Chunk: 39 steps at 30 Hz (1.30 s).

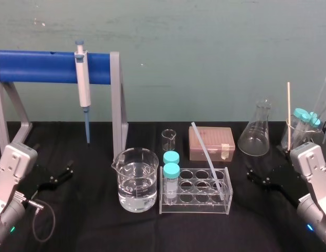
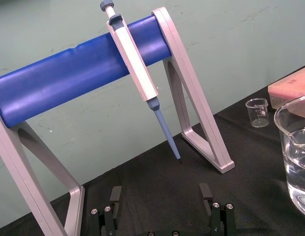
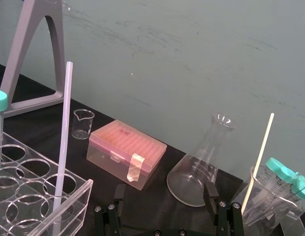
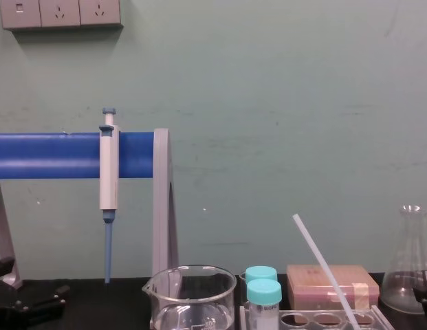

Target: Pick up the stirring rod with one hand, then place it down.

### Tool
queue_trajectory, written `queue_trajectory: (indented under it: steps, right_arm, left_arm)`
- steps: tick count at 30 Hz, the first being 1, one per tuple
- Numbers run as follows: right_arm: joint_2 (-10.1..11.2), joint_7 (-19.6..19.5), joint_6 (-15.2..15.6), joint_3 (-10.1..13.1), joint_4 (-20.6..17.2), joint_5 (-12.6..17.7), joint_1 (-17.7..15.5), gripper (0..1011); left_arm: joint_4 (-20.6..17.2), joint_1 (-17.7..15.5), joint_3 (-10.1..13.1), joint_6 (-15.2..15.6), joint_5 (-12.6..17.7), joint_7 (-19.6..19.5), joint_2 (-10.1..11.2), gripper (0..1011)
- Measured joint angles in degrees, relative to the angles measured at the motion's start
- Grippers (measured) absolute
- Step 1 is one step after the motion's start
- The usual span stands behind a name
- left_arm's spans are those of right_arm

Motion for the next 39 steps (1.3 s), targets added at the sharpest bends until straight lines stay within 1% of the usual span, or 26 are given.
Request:
queue_trajectory:
  steps: [39]
  right_arm:
    - [0.0, 0.0, 0.0, 0.0, 0.0, 0.0, 0.0, 1000]
  left_arm:
    - [0.0, 0.0, 0.0, 0.0, 0.0, 0.0, 0.0, 1000]
